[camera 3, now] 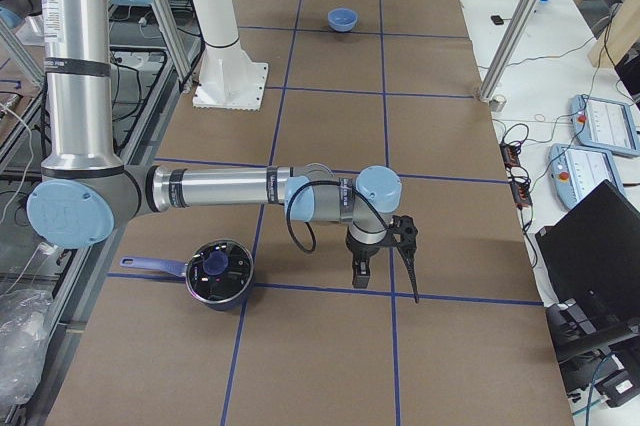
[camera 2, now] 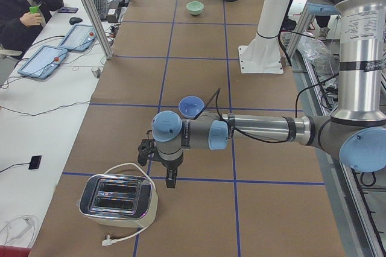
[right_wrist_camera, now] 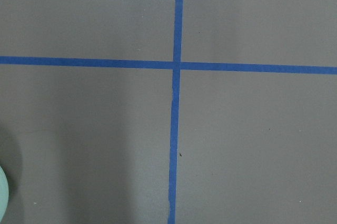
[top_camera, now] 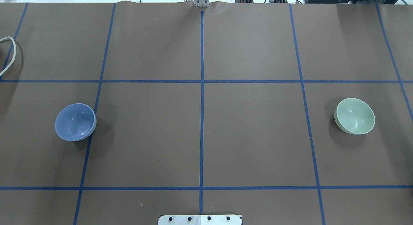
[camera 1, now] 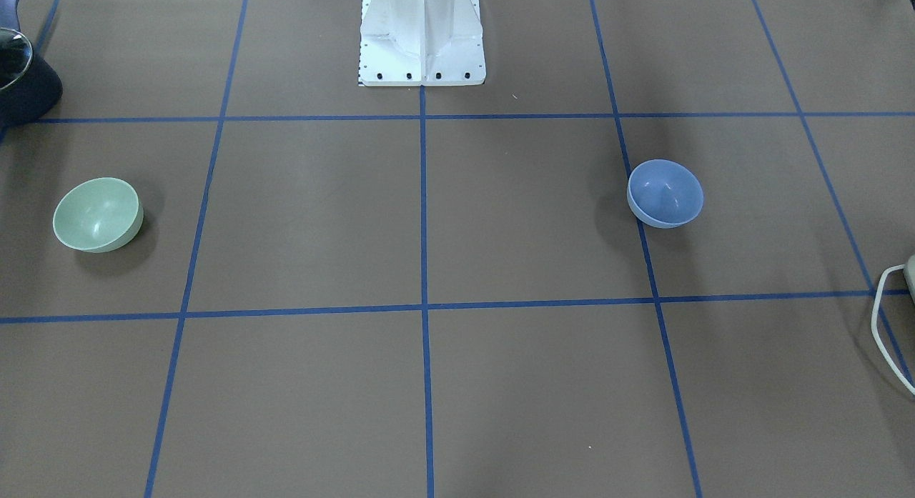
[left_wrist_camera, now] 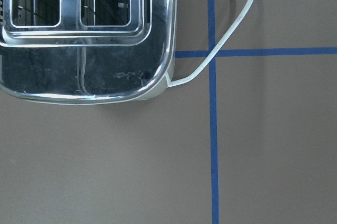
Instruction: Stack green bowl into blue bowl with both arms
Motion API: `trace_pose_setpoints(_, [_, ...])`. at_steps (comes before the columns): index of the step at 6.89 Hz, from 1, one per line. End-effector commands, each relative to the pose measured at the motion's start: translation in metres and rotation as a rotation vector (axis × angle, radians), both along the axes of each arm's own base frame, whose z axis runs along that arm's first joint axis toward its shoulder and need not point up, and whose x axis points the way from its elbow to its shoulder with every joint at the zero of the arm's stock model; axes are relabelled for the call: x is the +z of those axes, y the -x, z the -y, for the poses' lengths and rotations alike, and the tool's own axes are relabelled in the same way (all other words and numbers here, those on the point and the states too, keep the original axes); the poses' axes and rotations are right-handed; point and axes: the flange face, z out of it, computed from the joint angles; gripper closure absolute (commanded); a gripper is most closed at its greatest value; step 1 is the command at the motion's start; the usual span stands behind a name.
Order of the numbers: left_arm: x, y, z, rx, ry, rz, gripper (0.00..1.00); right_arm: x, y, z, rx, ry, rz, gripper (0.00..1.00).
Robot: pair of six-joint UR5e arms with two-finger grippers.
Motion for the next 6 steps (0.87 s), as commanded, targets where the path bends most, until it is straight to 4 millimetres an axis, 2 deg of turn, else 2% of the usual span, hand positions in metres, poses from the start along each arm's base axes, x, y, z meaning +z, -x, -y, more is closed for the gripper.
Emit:
trace_pose_setpoints(1, [-0.001, 0.0, 0.0, 0.001, -0.031, 0.003, 0.01, 0.0, 0.0, 0.0, 0.003, 0.003, 0.0, 0.0])
trace_pose_setpoints(2, [-0.001, 0.0, 0.0, 0.0, -0.053, 0.002, 0.01, 0.0, 0.0, 0.0, 0.005, 0.004, 0.001, 0.0])
trace_pose_setpoints(3, [-0.01, 0.0, 0.005, 0.0, -0.073, 0.001, 0.01, -0.004, 0.0, 0.001, 0.005, -0.005, 0.0, 0.0])
trace_pose_setpoints(4, [-0.018, 0.0, 0.009, 0.0, -0.09, 0.001, 0.01, -0.018, 0.0, 0.003, 0.006, -0.031, 0.005, 0.0])
trace_pose_setpoints(5, [-0.039, 0.0, 0.018, -0.002, -0.133, 0.002, 0.01, -0.038, 0.001, 0.003, 0.007, -0.07, 0.011, 0.0])
trace_pose_setpoints(6, [-0.069, 0.0, 0.053, -0.009, -0.202, 0.003, 0.01, -0.046, 0.001, 0.003, 0.006, -0.085, 0.014, 0.0])
